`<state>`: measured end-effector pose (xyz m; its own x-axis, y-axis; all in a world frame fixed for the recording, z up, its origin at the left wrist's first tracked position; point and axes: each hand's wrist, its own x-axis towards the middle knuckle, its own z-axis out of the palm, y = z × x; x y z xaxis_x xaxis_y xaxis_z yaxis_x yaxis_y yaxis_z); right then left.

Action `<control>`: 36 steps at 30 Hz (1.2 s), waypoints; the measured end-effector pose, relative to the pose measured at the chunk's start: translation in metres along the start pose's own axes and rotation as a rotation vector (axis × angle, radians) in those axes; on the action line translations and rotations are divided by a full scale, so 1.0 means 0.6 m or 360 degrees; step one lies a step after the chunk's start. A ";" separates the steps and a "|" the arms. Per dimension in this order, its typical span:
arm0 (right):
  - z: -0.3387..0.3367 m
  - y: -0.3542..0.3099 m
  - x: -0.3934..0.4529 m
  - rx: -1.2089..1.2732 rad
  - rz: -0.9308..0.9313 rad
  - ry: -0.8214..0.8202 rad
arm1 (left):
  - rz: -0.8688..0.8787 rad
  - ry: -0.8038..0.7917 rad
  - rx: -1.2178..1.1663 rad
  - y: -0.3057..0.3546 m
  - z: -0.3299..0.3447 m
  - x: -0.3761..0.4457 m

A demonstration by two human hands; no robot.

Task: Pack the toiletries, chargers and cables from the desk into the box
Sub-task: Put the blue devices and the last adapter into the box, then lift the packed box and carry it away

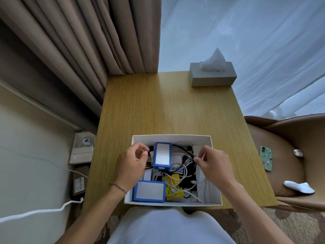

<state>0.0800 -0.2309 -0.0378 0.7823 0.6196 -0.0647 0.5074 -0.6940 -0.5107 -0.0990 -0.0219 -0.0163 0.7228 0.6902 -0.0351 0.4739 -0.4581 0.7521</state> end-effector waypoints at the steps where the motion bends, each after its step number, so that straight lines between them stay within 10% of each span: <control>1: -0.004 0.009 -0.004 0.0021 0.0024 0.0047 | 0.0028 0.0080 0.0094 -0.006 -0.009 -0.002; 22: -0.010 0.063 0.012 -0.0461 0.0252 -0.0286 | -0.0371 -0.0225 0.0564 -0.096 -0.010 -0.029; 36: 0.010 -0.027 -0.105 -0.0331 0.0812 -0.0001 | 0.0230 -0.0285 0.0704 -0.094 -0.092 0.028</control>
<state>0.0206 -0.2566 -0.0305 0.9476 0.1856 -0.2602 0.1245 -0.9642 -0.2343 -0.1412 0.0466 -0.0230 0.8535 0.5128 -0.0925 0.5023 -0.7625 0.4078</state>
